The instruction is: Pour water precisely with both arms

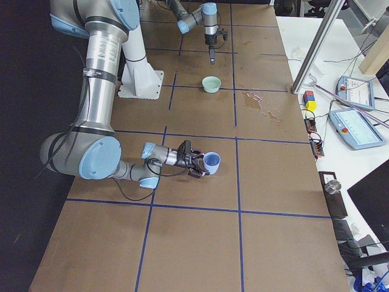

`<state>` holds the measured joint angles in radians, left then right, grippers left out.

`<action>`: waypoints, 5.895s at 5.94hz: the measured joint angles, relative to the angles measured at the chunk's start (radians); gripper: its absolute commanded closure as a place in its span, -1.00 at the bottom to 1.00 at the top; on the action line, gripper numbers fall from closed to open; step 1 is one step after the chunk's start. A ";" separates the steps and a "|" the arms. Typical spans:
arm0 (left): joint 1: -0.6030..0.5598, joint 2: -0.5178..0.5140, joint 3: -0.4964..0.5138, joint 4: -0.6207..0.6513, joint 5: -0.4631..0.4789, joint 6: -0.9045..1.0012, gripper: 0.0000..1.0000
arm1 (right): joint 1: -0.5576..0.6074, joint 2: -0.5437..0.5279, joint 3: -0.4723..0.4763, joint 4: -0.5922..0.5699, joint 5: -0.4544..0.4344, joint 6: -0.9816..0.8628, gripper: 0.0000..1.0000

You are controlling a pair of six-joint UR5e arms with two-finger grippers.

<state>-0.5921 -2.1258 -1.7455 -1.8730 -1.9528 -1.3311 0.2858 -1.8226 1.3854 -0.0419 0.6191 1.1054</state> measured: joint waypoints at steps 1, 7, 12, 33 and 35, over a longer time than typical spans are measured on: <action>0.001 0.001 0.000 0.000 0.000 0.000 -1.00 | 0.006 0.015 -0.010 0.000 0.002 -0.005 -0.98; 0.002 0.000 0.000 0.000 0.000 0.000 -1.00 | 0.043 0.042 -0.047 0.000 0.011 -0.024 -0.98; 0.002 0.001 0.000 0.000 0.000 0.000 -1.00 | 0.066 0.087 -0.048 0.004 0.010 -0.068 -0.68; -0.056 0.087 -0.111 0.002 -0.007 -0.014 -0.99 | -0.101 0.649 0.250 -0.721 -0.108 -0.458 0.89; -0.064 0.132 -0.152 0.005 -0.009 -0.012 -0.99 | -0.104 0.686 0.254 -0.875 -0.111 -0.544 0.91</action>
<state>-0.6563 -1.9937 -1.8973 -1.8683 -1.9617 -1.3430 0.1814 -1.1368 1.6398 -0.9167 0.5081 0.5614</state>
